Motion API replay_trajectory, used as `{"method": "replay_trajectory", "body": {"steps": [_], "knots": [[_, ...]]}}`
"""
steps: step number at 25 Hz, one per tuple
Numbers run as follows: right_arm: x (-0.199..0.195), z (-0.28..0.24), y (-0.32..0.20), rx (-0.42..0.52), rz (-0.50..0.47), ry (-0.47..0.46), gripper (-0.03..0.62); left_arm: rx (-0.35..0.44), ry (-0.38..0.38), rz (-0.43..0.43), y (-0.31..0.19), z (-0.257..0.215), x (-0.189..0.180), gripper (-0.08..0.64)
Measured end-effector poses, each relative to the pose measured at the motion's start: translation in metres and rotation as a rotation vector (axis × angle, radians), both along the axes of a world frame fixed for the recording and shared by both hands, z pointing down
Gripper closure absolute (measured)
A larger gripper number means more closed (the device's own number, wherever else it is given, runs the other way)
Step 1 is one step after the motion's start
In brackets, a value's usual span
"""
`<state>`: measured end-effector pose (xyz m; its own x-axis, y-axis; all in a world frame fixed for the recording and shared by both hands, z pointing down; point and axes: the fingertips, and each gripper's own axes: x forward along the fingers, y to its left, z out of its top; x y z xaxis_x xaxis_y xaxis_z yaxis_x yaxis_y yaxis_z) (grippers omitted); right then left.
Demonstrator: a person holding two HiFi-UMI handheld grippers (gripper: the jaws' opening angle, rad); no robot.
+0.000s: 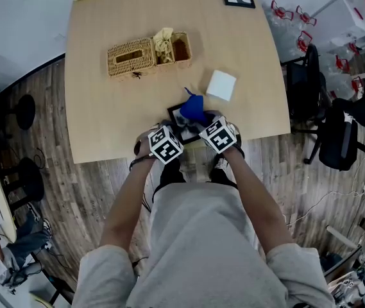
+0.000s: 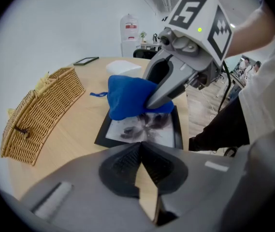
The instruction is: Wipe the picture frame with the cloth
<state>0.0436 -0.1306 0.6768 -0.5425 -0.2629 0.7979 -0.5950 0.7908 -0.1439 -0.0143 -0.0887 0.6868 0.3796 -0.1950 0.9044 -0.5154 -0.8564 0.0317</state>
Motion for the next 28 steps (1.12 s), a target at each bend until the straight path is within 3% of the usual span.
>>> {"method": "replay_trajectory", "body": {"steps": [15, 28], "knots": [[0.012, -0.009, 0.020, 0.009, 0.017, -0.022, 0.491, -0.014, 0.000, 0.001, -0.002, 0.000, -0.001, 0.506], [0.023, -0.007, 0.042, 0.004, -0.038, -0.034, 0.491, 0.007, -0.002, -0.008, -0.001, 0.002, -0.001, 0.506]]}}
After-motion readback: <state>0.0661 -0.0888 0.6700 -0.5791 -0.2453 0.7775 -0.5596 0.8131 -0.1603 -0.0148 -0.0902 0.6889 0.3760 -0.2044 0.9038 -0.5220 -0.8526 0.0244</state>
